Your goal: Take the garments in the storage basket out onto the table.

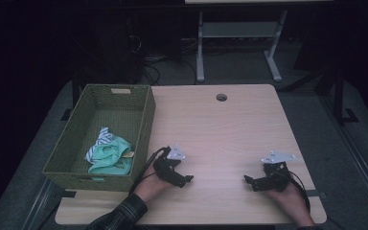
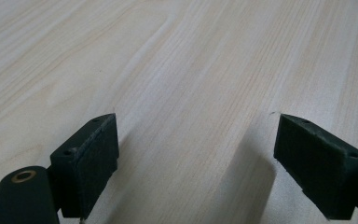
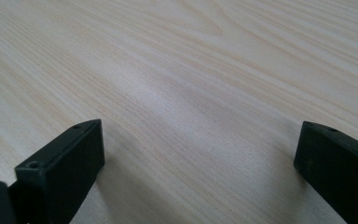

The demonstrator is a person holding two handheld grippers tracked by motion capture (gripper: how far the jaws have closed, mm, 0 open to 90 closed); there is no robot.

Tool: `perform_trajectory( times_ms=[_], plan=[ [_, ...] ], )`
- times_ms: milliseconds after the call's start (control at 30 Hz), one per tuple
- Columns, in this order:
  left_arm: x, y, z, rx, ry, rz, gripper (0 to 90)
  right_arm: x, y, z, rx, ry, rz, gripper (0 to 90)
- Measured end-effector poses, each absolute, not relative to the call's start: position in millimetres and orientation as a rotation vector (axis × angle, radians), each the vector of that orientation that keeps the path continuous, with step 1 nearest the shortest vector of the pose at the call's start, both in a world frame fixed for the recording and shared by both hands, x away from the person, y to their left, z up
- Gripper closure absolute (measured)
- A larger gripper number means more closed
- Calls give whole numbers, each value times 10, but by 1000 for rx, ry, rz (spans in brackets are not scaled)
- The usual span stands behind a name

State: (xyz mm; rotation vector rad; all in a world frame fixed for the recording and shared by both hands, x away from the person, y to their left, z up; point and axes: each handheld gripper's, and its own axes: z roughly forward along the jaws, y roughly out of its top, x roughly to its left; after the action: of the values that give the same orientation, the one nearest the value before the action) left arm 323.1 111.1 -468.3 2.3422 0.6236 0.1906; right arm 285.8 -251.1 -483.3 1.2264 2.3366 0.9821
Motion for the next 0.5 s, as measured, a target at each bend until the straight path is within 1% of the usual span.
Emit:
perform_trajectory(
  times_ms=[500],
  plan=[
    [3238, 1117, -4625, 2338, 625, 193, 133, 2858, -2511, -4833, 1226, 2336, 982, 10]
  ],
)
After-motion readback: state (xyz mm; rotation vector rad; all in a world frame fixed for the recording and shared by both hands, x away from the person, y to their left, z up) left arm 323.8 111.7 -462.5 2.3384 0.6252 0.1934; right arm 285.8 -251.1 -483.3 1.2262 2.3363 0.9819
